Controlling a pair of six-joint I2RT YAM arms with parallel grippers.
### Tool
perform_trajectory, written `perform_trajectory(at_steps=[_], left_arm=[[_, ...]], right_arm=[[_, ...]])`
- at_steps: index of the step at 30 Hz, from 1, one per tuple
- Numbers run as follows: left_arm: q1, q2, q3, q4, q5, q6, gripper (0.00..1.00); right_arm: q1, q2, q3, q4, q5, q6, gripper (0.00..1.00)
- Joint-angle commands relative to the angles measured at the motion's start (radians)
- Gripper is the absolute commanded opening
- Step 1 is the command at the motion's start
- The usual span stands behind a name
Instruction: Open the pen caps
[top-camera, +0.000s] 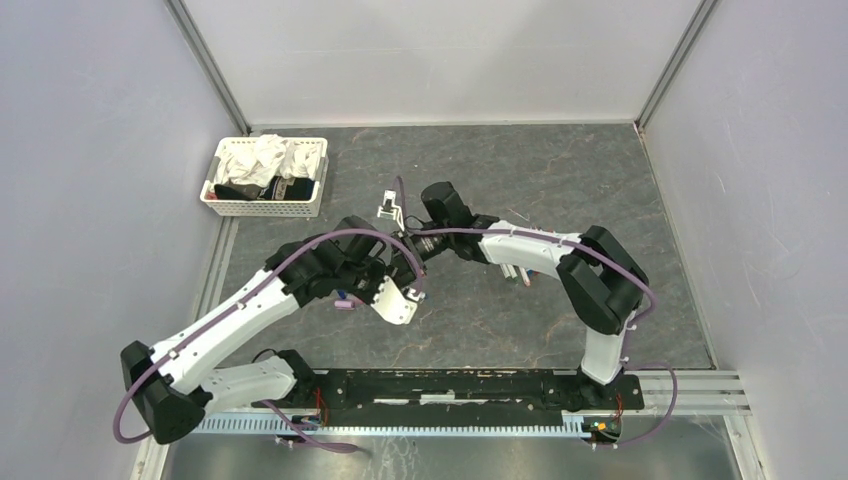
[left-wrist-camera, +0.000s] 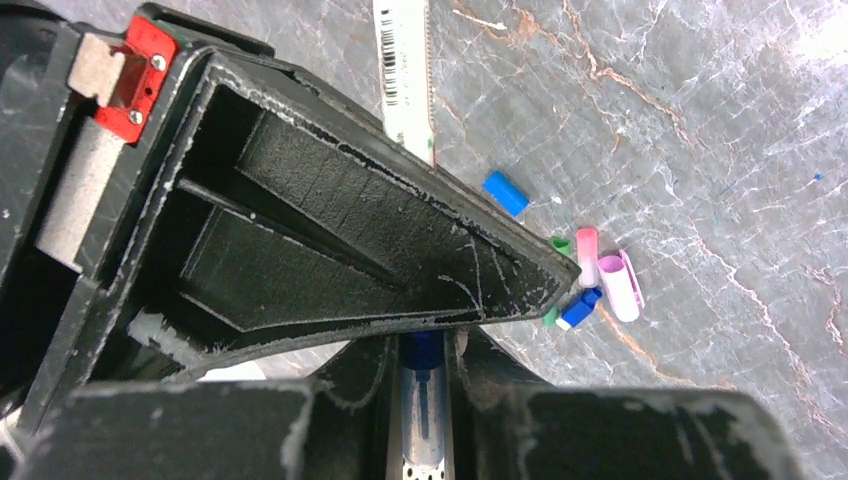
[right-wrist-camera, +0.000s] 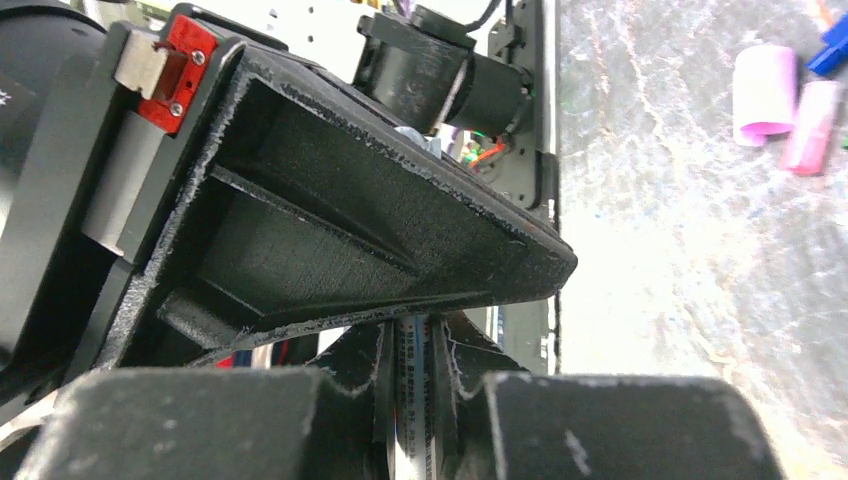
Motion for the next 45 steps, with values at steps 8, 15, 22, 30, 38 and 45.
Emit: perform_trajectory(at_steps=[8, 15, 22, 30, 38, 45], left_arm=[[0.366, 0.03, -0.058, 0.13, -0.055, 0.489, 0.02], [0.33, 0.019, -0.077, 0.096, -0.079, 0.48, 0.02], [0.173, 0.028, -0.046, 0.095, -0.043, 0.382, 0.02], [-0.076, 0.075, 0.033, 0.118, -0.003, 0.108, 0.02], [-0.078, 0.051, 0.025, 0.143, -0.008, 0.006, 0.02], [-0.078, 0.078, 0.024, 0.152, 0.021, 0.048, 0.02]], right_arm=[[0.001, -0.395, -0.567, -0.229, 0.31, -0.228, 0.0], [-0.102, -0.529, -0.718, -0.118, 0.258, -0.165, 0.0], [-0.026, -0.315, -0.43, -0.04, 0.231, -0.124, 0.0], [0.016, -0.056, -0.067, -0.016, 0.186, -0.025, 0.37], [0.012, -0.06, -0.126, 0.289, 0.208, 0.198, 0.0], [0.011, 0.021, 0.071, 0.122, 0.248, 0.084, 0.0]])
